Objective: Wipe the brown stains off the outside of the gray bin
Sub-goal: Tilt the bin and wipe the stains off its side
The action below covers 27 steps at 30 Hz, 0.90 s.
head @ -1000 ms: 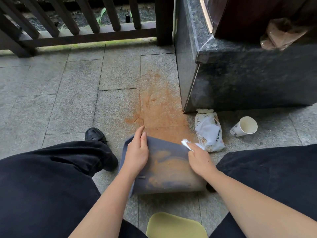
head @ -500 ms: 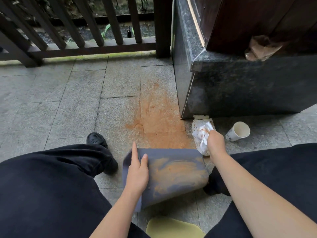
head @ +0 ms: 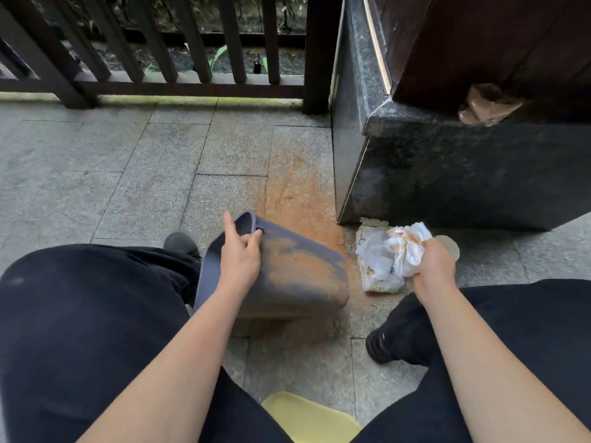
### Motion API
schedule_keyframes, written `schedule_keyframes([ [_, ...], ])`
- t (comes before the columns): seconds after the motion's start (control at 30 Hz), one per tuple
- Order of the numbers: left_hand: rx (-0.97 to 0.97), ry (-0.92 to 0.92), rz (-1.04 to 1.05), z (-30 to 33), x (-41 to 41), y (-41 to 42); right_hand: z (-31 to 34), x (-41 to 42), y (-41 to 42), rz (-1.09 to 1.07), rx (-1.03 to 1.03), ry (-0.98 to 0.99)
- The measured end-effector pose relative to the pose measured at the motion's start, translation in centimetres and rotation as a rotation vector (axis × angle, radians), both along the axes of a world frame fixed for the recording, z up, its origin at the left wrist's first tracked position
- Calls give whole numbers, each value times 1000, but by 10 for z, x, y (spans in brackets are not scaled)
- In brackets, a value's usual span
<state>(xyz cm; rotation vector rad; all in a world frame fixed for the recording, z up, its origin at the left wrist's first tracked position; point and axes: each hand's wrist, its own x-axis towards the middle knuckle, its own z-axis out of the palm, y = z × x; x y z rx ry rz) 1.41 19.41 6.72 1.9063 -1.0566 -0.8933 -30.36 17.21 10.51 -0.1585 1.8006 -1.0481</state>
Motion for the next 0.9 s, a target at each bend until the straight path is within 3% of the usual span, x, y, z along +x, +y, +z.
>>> schedule_keyframes([
  [0.1, -11, -63, -74, 1, 1, 3, 3, 8, 4, 24, 48, -20],
  [0.27, 31, -80, -289, 2, -2, 8, -12, 28, 1, 263, 87, 238],
  [0.37, 13, -96, -303, -3, 2, 6, -25, 40, 5, 422, 78, 301],
  [0.5, 3, -97, -170, -9, 9, 3, -49, 49, 1, 377, 140, 214],
  [0.63, 52, -72, -64, -23, 23, 5, -58, 52, -13, 119, 186, 39],
  [0.8, 102, -25, 37, -40, 39, 2, -55, 44, -51, 27, 103, 4],
  [0.9, 108, -35, 63, -45, 46, 1, -52, 44, -73, 96, -4, 15],
])
